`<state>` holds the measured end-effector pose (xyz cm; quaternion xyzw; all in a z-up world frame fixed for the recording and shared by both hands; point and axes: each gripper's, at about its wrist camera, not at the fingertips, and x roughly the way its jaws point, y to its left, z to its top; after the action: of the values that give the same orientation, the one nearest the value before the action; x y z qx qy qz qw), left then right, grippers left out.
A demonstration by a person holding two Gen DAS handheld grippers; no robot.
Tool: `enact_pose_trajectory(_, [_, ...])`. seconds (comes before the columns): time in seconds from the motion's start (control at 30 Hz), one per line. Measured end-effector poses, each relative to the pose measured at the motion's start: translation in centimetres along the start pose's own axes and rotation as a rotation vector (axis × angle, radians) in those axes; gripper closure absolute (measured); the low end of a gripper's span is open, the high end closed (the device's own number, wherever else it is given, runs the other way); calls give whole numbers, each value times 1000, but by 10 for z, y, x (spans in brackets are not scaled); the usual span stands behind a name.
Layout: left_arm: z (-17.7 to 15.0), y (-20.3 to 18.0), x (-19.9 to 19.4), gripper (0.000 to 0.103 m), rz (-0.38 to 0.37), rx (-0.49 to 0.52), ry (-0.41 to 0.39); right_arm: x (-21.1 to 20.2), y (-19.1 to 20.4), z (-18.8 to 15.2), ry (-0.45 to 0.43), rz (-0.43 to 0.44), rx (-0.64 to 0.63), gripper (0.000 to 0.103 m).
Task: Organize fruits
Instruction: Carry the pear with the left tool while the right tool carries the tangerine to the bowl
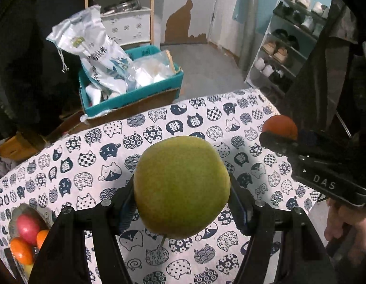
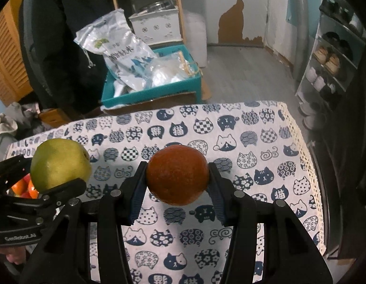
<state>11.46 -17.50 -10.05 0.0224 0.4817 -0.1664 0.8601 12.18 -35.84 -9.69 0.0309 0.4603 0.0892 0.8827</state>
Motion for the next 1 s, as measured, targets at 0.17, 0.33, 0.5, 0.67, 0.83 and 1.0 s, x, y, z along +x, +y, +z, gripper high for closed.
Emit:
enact_pose_trajectory(0.17, [-2,0,-24,33,9,9,-42,-18,9,3,-33,15,-10,54])
enact_pose_trajectory(0.33, [-6,4,-46,33,20,10,-76,-32,20,7,-56,31,-21,54])
enact_pose_trajectory(0.5, [-11,14,-65,33,32,-6,-98,-43,40,13,-79,55,-49,54])
enact_pose_trajectory(0.67, [-17,28,-83,33,55,-23,-126,-51,60,18,-98,80,-78,54])
enact_pose_trajectory(0.83, [-23,43,-97,33,63,-50,-141,-58,80,19,-110,98,-111,54])
enact_pose_trajectory(1.0, [-31,58,-110,33,79,-69,-153,-61,100,21,-113,116,-139,54])
